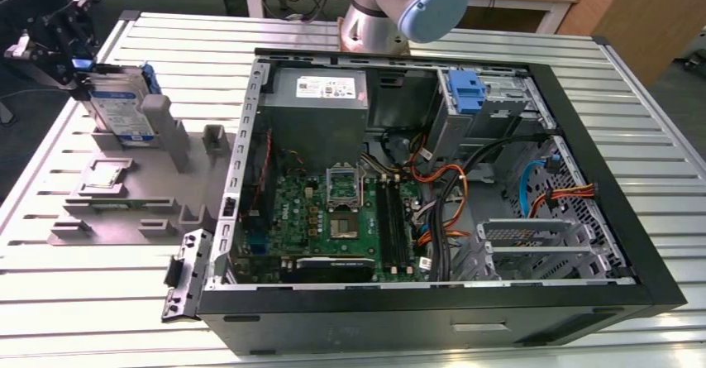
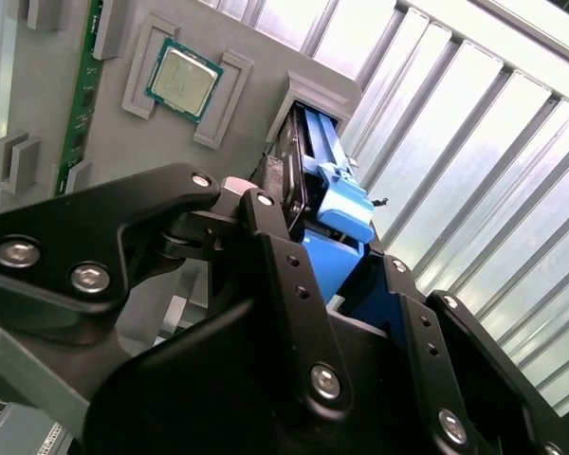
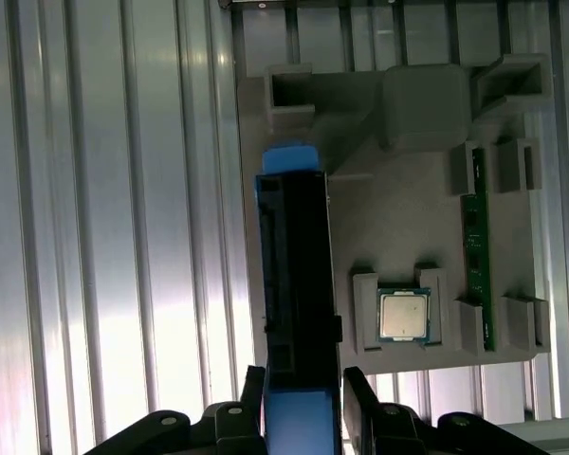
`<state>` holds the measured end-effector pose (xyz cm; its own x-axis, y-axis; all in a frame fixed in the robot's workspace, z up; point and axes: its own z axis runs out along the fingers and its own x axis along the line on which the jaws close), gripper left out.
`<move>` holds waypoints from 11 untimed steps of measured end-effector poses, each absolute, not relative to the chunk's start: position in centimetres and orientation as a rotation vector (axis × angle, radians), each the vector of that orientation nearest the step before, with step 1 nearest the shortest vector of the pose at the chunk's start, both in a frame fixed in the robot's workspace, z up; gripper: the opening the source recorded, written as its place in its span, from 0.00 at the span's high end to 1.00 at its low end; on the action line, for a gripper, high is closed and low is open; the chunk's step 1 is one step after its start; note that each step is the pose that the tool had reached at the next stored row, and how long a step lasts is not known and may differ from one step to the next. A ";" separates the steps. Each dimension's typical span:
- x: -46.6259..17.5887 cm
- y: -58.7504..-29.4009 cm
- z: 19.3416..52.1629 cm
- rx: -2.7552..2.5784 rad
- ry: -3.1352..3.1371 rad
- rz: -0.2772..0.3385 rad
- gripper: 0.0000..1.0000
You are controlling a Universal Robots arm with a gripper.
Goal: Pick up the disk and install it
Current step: 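Pick up the disk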
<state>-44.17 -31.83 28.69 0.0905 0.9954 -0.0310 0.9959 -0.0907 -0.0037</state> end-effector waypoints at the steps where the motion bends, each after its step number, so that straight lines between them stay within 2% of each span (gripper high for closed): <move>1: -44.2 -31.8 28.7 2.306 2.106 -0.040 0.55; 11: -44.2 -31.8 28.7 2.326 2.075 -0.028 0.55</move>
<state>-44.18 -31.84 28.69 0.1134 0.9931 -0.0296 0.9935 -0.1133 0.0065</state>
